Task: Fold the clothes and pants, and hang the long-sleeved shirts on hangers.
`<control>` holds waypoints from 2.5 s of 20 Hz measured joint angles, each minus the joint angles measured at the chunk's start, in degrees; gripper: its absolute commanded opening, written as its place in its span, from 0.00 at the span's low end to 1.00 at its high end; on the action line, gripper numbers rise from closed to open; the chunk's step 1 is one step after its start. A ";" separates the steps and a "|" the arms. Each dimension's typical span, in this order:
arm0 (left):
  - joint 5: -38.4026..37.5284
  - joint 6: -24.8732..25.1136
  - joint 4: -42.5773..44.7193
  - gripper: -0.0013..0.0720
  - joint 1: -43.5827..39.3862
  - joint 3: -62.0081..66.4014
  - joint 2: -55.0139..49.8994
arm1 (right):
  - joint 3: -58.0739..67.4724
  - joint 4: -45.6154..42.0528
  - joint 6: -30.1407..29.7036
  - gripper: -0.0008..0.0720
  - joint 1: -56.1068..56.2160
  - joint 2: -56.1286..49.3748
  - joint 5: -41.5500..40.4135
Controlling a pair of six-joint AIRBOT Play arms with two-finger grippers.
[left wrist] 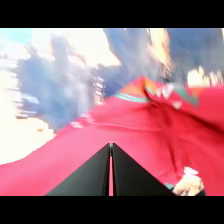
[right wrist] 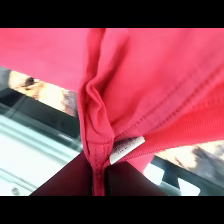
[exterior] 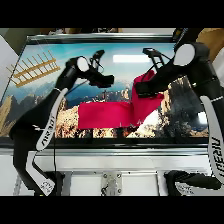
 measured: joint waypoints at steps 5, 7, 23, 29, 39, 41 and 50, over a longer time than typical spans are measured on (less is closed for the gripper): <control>-3.74 1.81 0.04 0.03 8.98 0.00 5.25 | 0.00 2.49 4.20 0.03 7.30 -4.07 -6.78; -4.85 2.32 0.04 0.03 12.00 0.00 6.75 | 0.00 2.84 6.21 0.03 9.77 -6.27 -9.55; -8.35 3.45 -0.07 0.03 26.91 0.00 13.75 | 0.00 31.30 -5.51 0.90 24.30 -24.11 -49.13; -8.28 5.22 -0.02 0.03 27.08 -0.46 17.53 | -7.39 38.53 -17.46 0.78 16.63 -15.45 -50.36; 0.63 6.67 -0.04 0.03 18.05 -24.28 30.73 | -46.18 28.81 -15.45 1.00 -12.35 0.94 -42.95; 2.45 6.67 -0.07 0.03 15.96 -27.34 32.17 | -48.02 30.84 -16.96 1.00 -13.07 -0.74 -42.97; 4.76 6.84 -0.11 0.03 12.46 -30.64 33.70 | -42.99 49.18 -25.90 0.97 -3.17 -12.72 -44.39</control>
